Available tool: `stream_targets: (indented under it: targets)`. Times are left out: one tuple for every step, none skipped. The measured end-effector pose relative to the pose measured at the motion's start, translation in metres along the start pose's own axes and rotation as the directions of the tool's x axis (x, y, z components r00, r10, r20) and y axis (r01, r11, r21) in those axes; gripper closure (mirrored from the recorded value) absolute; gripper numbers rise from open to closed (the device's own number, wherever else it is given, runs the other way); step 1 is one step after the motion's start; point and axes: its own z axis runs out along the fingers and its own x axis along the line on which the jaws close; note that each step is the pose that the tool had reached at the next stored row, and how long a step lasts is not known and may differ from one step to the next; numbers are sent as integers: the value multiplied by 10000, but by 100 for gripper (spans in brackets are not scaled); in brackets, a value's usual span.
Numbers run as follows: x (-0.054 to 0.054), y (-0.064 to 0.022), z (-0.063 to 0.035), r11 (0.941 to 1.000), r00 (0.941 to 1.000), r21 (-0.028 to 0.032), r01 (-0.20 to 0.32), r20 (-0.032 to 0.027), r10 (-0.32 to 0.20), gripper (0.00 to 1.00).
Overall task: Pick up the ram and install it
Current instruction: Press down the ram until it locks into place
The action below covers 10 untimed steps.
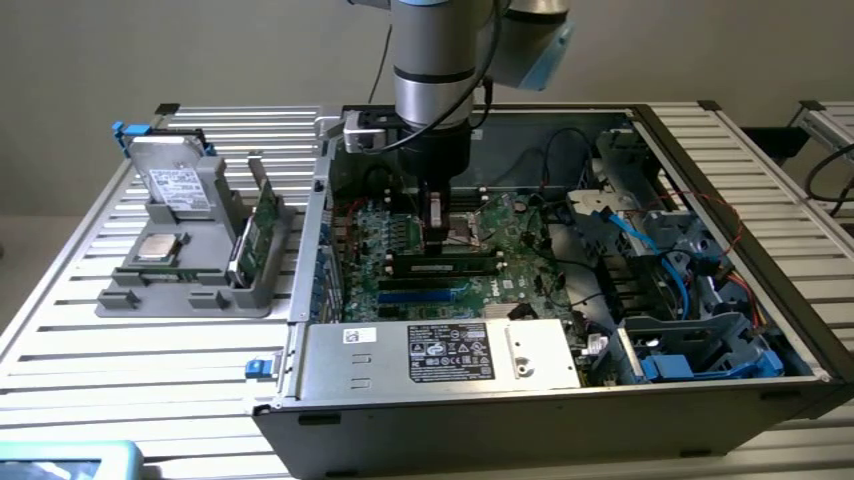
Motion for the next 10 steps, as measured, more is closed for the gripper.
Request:
stream_targets:
  targets:
    - [0, 10, 2, 10000, 10000, -10, 2, -1, -2, 89]
    - [1, 18, 3, 10000, 10000, -16, 2, -1, -2, 89]
    - [0, 28, 5, 10000, 10000, -18, 3, -3, -3, 89]
    - [-2, 35, 8, 10000, 10000, -19, 3, -2, -3, 89]
    - [-4, 42, 13, 10000, 10000, -18, 2, 0, -2, 89]
    - [-7, 48, 18, 10000, 10000, -18, 3, -1, -3, 89]
    - [-11, 50, 23, 10000, 10000, -18, 2, 0, -2, 89]
    - [-18, 51, 28, 10000, 10000, -19, 3, -1, -3, 89]
    - [-27, 52, 33, 10000, 10000, -19, 3, 1, -3, 89]
    - [-36, 52, 36, 10000, 10000, -18, 2, 2, -2, 89]
